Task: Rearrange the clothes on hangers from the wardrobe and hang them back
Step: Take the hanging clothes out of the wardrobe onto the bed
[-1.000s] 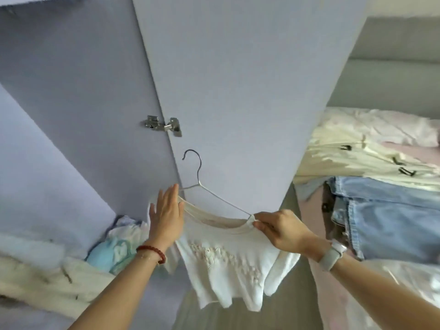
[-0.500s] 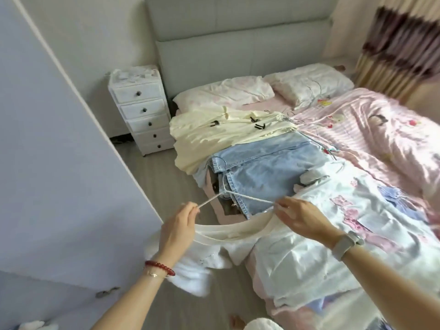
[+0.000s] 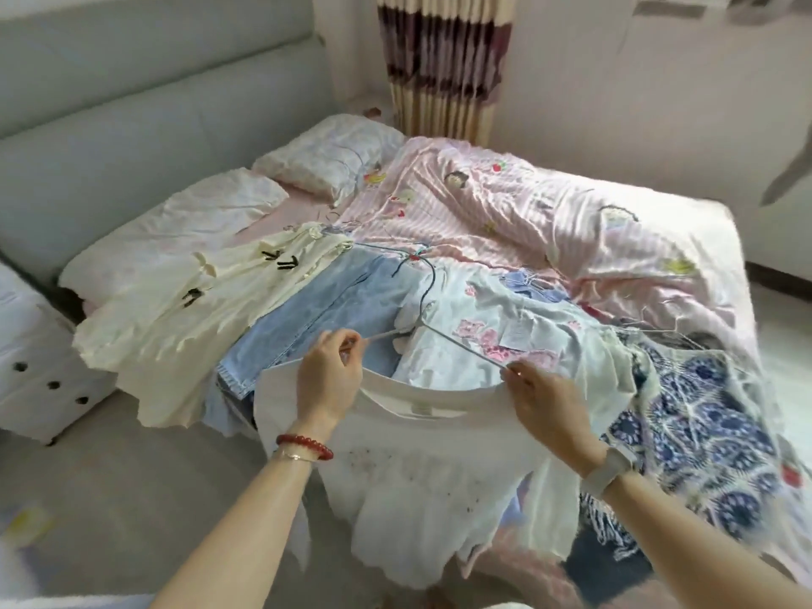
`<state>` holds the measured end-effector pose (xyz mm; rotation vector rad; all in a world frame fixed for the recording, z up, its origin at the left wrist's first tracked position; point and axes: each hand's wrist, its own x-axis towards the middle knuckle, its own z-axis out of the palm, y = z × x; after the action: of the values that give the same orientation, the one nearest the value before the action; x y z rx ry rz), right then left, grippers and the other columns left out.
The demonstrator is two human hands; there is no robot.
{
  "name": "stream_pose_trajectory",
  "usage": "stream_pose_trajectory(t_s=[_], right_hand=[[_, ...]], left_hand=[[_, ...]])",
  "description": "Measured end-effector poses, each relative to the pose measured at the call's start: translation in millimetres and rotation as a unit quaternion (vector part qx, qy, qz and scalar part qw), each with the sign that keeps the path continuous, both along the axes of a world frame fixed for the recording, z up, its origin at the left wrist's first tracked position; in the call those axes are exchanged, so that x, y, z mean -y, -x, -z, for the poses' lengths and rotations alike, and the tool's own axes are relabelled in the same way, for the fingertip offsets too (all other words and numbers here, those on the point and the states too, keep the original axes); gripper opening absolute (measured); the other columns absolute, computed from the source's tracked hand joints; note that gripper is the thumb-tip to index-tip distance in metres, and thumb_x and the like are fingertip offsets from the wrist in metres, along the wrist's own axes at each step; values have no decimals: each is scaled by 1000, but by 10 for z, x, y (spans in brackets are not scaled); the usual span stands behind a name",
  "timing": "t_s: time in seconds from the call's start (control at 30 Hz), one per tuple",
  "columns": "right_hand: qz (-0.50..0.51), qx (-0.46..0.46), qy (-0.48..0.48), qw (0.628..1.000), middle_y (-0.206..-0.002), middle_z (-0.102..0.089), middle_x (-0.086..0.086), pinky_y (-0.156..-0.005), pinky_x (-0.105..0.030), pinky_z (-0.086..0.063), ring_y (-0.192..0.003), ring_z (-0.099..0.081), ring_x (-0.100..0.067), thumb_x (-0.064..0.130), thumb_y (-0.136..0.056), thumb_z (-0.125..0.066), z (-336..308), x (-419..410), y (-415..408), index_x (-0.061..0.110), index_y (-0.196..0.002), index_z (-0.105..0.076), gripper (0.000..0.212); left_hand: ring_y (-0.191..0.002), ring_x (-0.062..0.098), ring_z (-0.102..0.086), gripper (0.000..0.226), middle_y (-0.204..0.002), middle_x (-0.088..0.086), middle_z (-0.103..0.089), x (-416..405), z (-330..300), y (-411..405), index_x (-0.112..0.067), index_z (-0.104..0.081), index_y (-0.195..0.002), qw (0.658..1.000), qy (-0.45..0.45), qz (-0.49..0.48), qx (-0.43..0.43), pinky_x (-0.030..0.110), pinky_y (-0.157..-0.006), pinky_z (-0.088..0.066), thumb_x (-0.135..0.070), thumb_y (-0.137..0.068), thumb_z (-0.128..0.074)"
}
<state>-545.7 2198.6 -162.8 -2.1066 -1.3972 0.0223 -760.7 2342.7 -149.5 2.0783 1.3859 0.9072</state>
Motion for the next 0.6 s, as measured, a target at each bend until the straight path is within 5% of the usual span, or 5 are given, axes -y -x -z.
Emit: stream_pose_trajectory(t_s=[0.1,0.23,0.37,0.47,0.6], right_hand=[[103,20,-66,992,-61,-66,-11,-50,-34,-45,-54,-61,-31,35,-88,-45,-201,-57,-195,11,-85,-67,33],[225,-34,-85,970,-88,-70,-5,-70,-36,-41,-84,-59,-32,37,-89,-45,-407,-171,-483,23,-91,-66,25],[260,-96,-143,950,-94,-68,-9,-73,-32,-35,-94,-57,-29,23,-92,-50,-613,-305,-929,14,-94,-67,20],[278,-125,-159,939,-92,-68,-9,-74,-34,-39,-91,-58,-29,23,-92,-49,-667,-501,-1468,15,-96,-68,20],[293,-149,-124,936,-96,-67,-12,-78,-36,-38,-95,-57,-34,28,-93,-46,-433,-809,-2248,20,-97,-66,21]], left_hand=[[-78,22,-56,13,-87,10,-60,-204,-199,-426,-4,-65,-89,998,-38,36,34,30,-69,-43,-15,-89,-59],[-78,32,-61,14,-83,13,-65,-480,-416,-1017,-5,-67,-83,991,-111,74,33,42,-75,-47,-18,-85,-60],[-75,32,-62,21,-79,10,-67,-611,-635,-1642,-8,-69,-83,977,-193,90,17,41,-74,-43,-20,-80,-53],[-104,34,-58,39,-112,12,-65,-720,-629,-2128,-14,-66,-111,970,-218,96,-46,52,-90,-38,-24,-80,-45],[-143,23,-5,55,-156,3,-12,-765,-222,-2617,-28,-24,-145,972,-65,154,-166,49,-113,-4,-31,-94,-43]])
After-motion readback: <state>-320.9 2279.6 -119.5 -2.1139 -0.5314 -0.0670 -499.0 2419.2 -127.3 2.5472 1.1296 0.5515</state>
